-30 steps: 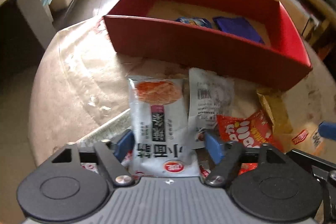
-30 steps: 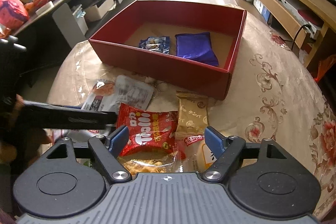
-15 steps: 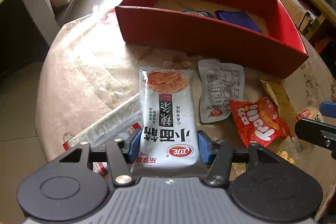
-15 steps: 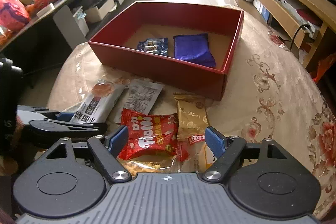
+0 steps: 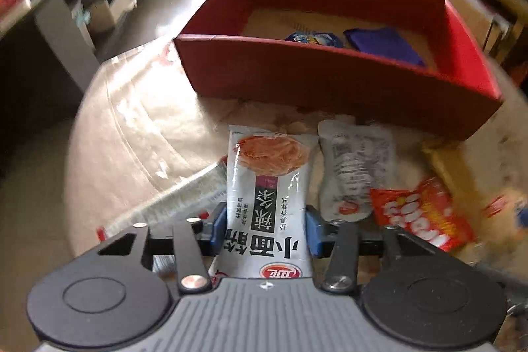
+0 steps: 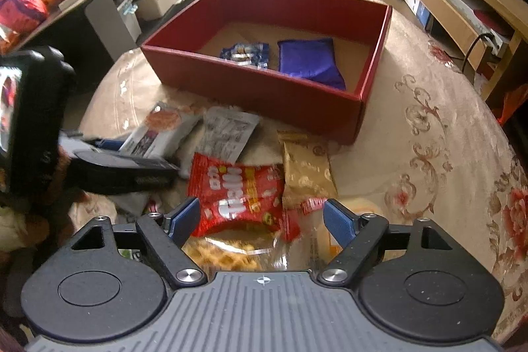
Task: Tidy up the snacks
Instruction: 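Lift the white packet with the left tool while the right tool grasps the waffle bag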
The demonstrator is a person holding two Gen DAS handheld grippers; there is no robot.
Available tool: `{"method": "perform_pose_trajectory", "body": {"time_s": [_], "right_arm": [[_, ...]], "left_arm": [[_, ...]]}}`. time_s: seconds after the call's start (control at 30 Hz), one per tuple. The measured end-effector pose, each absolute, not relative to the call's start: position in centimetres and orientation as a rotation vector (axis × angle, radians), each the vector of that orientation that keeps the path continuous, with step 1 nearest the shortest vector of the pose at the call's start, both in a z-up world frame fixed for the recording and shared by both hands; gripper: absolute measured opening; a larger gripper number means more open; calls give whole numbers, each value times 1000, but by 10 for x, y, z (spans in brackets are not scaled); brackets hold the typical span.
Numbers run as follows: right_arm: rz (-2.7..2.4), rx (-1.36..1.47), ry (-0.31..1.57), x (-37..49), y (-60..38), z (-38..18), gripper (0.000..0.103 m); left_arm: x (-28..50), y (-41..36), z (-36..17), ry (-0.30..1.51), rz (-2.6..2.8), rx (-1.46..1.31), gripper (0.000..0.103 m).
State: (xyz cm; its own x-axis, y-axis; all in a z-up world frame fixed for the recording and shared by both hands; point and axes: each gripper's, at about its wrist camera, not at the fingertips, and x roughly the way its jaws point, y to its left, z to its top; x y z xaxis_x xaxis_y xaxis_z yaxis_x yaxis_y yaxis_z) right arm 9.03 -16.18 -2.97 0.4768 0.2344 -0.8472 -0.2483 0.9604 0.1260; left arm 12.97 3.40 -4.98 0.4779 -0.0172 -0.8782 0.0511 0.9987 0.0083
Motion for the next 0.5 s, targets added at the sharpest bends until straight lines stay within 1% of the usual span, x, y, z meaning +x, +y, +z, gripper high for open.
{"method": "perform_pose_trajectory", "body": {"time_s": [0.1, 0.27, 0.43, 0.5], "right_arm": [[292, -15, 1049, 77, -158, -34, 87], [326, -57, 1083, 64, -140, -46, 90], [338, -115, 1109, 66, -123, -58, 98], [333, -130, 1106, 71, -117, -62, 98]], "left_arm": [[126, 40, -47, 1074, -68, 11, 41], [114, 51, -40, 1084, -131, -48, 40], [103, 55, -38, 1100, -169, -84, 40], [103, 54, -42, 1106, -167, -77, 40]]}}
